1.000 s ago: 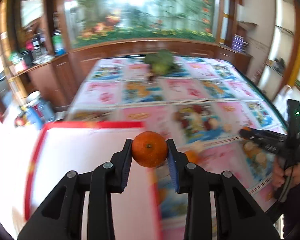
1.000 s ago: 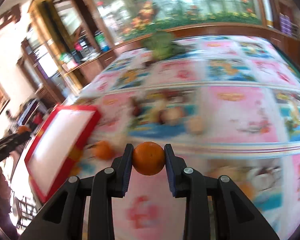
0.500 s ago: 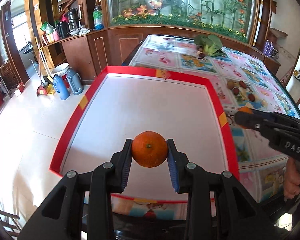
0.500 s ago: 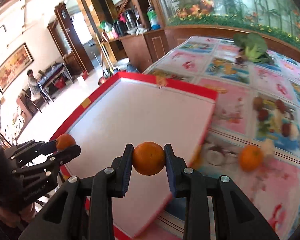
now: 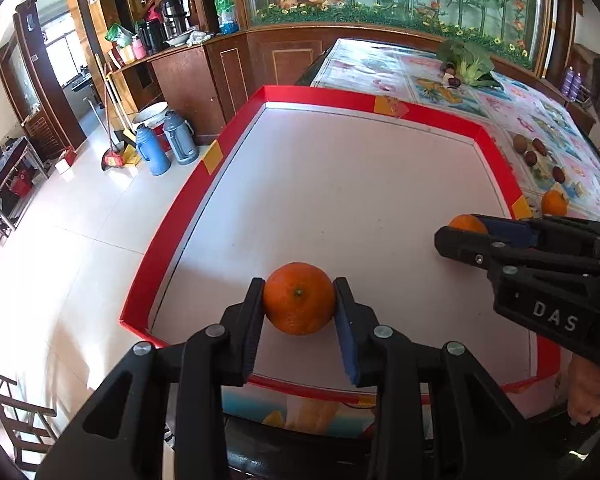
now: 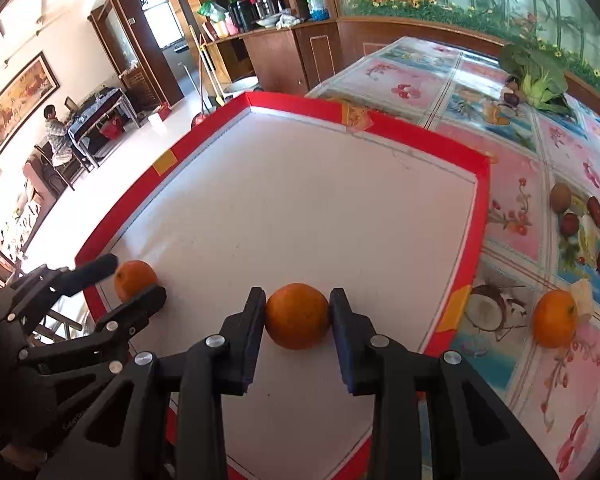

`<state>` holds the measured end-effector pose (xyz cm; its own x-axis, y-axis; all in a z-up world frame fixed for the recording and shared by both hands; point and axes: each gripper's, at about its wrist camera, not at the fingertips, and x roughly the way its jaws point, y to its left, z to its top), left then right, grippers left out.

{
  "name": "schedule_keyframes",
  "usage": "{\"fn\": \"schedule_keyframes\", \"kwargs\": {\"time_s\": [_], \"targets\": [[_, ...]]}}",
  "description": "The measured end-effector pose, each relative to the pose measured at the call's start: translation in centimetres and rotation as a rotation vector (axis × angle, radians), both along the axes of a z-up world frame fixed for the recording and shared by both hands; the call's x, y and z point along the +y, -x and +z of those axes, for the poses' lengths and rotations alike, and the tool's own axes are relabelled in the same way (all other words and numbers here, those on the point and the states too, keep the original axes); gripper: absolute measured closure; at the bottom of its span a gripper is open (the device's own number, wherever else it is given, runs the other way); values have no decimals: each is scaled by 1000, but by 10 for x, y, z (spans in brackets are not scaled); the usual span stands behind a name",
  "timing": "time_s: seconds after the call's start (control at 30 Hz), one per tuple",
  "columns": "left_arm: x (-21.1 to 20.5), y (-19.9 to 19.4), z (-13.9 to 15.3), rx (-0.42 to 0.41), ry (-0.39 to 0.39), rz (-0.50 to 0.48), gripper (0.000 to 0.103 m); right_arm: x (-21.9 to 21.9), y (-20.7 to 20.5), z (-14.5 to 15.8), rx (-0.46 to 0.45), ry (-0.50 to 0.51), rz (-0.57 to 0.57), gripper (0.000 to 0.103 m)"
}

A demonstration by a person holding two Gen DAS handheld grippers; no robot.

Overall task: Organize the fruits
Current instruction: 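Open both tools to drop the oranges into the tray, then move the right tool to a round beige slice while the left tool approaches an orange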

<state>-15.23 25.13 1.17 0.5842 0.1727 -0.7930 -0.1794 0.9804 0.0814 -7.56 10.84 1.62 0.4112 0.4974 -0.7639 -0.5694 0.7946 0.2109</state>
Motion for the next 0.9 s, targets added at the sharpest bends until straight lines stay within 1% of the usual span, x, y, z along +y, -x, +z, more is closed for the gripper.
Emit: {"fn": "schedule_keyframes", "kwargs": {"time_s": [0.03, 0.07, 0.1, 0.13, 0.17, 0.23, 0.27, 0.37, 0.47, 0.63, 0.73, 0.83, 0.9], "targets": [[0, -1, 0, 4, -3, 6, 62, -6, 3, 4, -19, -20, -10, 70], [0, 0, 1, 2, -11, 14, 51, -13, 6, 9, -41, -45, -21, 68], [-1, 1, 2, -5, -29, 25, 44, -21, 9, 13, -61, -67, -26, 66], [-2, 3, 5, -17, -51, 36, 34, -27, 12, 17, -79, -85, -31, 65], [-4, 5, 10, -34, -73, 41, 30, -35, 15, 21, -98, -98, -40, 64], [-10, 11, 18, -65, -112, 40, 29, -52, 23, 27, -129, -110, -55, 63], [-13, 13, 22, -78, -122, 37, 27, -63, 28, 29, -142, -116, -56, 62], [-27, 22, 34, -119, -141, 12, 20, -96, 41, 28, -165, -107, -79, 59], [-43, 28, 40, -129, -143, -15, 16, -133, 54, 22, -160, -96, -119, 59], [-78, 38, 40, -119, -127, -89, 15, -199, 72, 14, -151, -77, -236, 58], [-103, 42, 33, -89, -102, -153, 15, -234, 79, 11, -159, -71, -318, 58], [-125, 47, 31, -84, -101, -195, 15, -263, 83, 8, -159, -82, -393, 58], [-139, 50, 31, -80, -104, -225, 15, -281, 85, 5, -151, -106, -434, 58]]}}
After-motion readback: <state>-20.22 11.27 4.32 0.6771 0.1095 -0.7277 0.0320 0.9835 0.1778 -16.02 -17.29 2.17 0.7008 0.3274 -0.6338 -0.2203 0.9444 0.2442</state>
